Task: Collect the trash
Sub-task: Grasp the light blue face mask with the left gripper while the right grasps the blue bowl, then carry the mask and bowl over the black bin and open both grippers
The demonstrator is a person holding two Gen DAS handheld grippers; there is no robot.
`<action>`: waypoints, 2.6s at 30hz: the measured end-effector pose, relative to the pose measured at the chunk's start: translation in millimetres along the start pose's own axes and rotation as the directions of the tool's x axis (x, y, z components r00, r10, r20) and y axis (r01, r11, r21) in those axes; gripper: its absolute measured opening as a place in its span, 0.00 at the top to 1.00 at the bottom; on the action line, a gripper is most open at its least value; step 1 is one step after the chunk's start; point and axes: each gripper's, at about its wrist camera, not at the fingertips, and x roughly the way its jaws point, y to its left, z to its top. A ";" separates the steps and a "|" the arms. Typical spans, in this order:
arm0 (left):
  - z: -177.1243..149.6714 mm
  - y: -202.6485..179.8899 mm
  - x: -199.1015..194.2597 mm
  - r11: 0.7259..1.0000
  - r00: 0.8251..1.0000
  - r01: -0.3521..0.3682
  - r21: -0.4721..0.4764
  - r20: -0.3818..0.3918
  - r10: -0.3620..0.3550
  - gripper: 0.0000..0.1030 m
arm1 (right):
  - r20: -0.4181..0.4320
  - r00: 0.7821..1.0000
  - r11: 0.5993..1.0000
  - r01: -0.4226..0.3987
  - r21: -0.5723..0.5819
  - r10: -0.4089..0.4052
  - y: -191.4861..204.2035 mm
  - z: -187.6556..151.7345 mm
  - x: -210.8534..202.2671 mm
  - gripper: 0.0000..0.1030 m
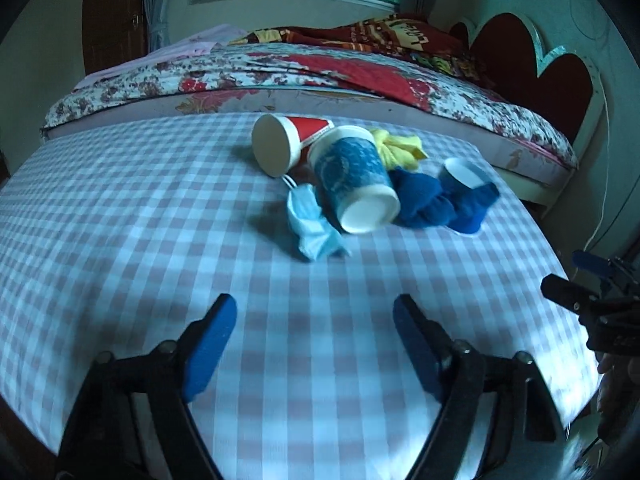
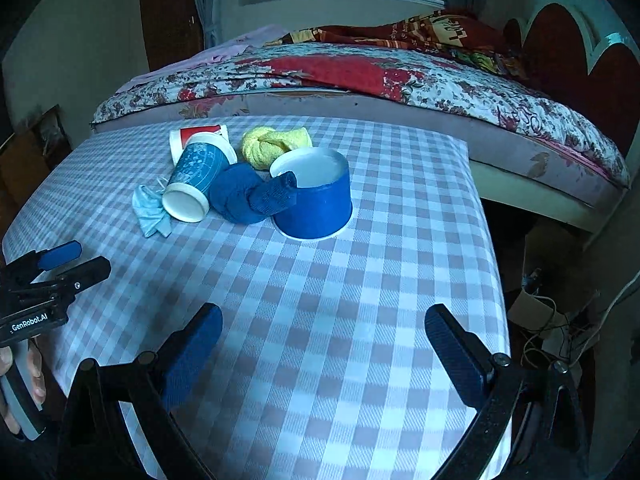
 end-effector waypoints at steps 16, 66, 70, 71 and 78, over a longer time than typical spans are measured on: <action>41.7 7.3 74.0 1.000 0.997 -0.009 0.013 -0.082 0.010 0.51 | -0.051 0.999 0.999 -0.015 -0.034 0.013 1.7 72.6 101.7 0.07; -13.3 -31.3 -9.9 0.991 0.998 0.065 0.121 0.007 -0.067 0.96 | 0.057 0.995 0.997 0.083 0.002 -0.083 -28.6 1.4 -13.7 0.24; -27.4 -45.6 -27.4 0.988 0.996 0.087 0.126 0.007 -0.088 0.96 | 0.078 0.992 0.995 0.096 0.002 -0.096 -23.8 -18.1 -45.7 0.24; -31.2 -49.5 -32.0 0.987 0.995 0.093 0.131 0.007 -0.095 0.96 | 0.082 0.992 0.995 0.096 0.007 -0.096 -23.2 -22.9 -53.0 0.23; -53.2 -78.2 -62.3 0.977 0.991 0.131 0.167 0.012 -0.135 0.96 | 0.115 0.986 0.993 0.118 0.019 -0.120 -17.4 -56.5 -101.7 0.23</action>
